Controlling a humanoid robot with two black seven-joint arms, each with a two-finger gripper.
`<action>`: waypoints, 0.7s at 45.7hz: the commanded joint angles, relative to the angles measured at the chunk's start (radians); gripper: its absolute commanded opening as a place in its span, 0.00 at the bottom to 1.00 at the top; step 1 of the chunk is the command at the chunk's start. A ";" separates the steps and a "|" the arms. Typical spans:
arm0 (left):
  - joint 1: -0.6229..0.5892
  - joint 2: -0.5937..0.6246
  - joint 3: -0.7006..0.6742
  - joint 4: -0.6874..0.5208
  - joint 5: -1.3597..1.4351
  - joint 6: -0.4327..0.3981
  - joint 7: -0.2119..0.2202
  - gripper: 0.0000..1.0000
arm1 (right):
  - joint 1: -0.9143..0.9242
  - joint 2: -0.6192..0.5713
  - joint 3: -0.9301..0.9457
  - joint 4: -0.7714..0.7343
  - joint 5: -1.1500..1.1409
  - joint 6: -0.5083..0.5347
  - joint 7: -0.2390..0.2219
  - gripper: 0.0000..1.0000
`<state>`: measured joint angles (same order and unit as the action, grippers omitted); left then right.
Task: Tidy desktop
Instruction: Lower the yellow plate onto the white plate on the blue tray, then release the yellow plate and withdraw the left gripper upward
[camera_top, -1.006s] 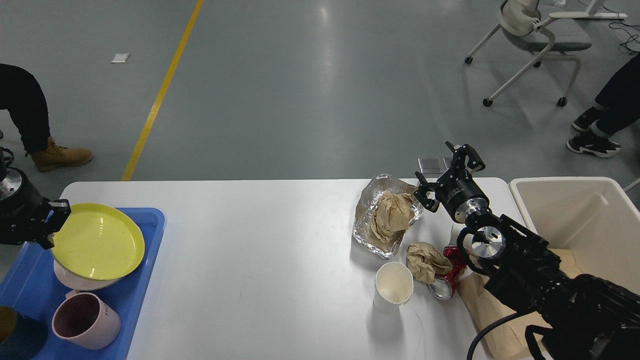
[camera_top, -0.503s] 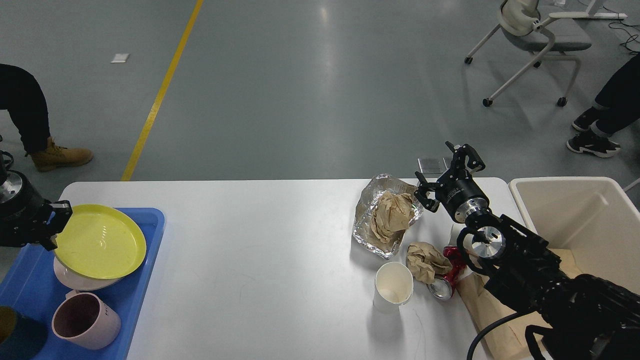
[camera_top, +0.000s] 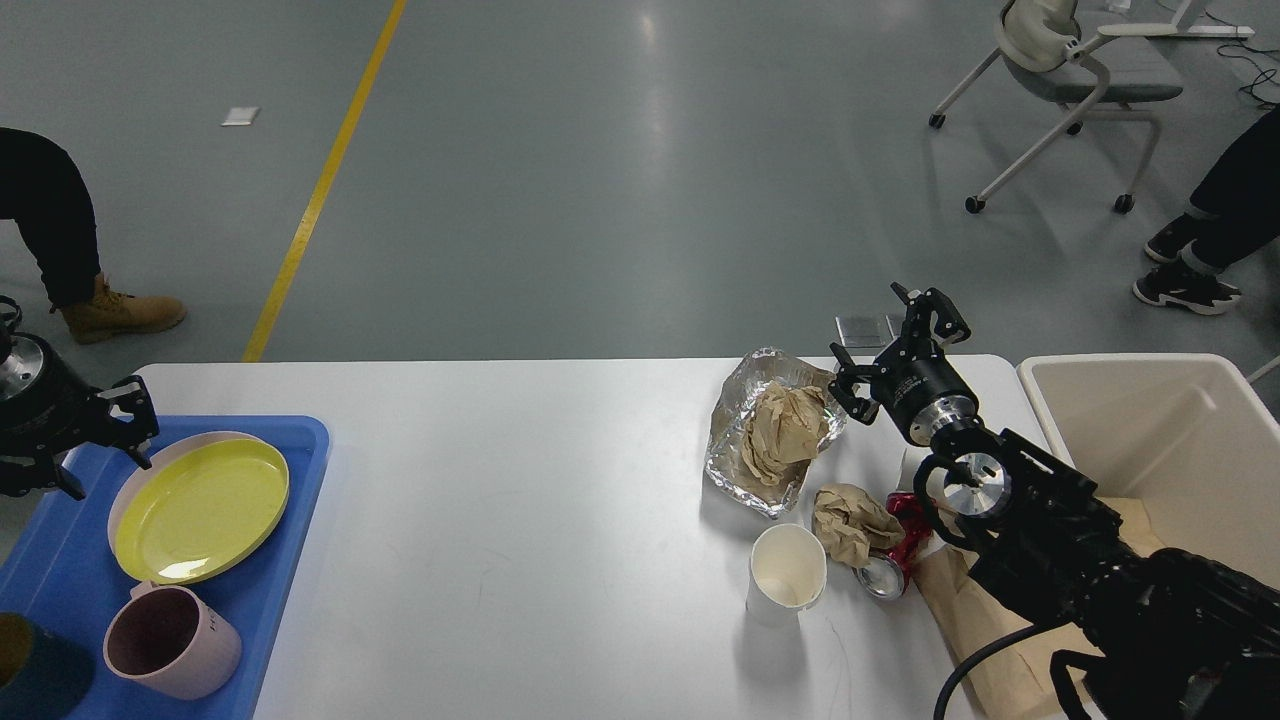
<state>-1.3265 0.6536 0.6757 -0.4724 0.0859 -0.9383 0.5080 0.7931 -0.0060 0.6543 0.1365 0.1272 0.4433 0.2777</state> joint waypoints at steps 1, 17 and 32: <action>-0.011 0.003 -0.001 0.001 0.000 0.001 0.000 0.66 | 0.000 0.000 0.001 0.000 0.000 0.000 0.000 1.00; -0.091 0.038 -0.030 -0.020 0.002 -0.022 0.021 0.96 | 0.000 0.000 -0.001 0.000 0.000 0.000 0.000 1.00; -0.217 0.150 -0.079 -0.020 0.002 -0.022 0.141 0.96 | 0.000 0.000 -0.001 0.000 0.000 0.000 0.000 1.00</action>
<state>-1.5043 0.7829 0.6303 -0.4955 0.0949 -0.9598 0.6394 0.7931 -0.0062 0.6538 0.1365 0.1272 0.4433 0.2777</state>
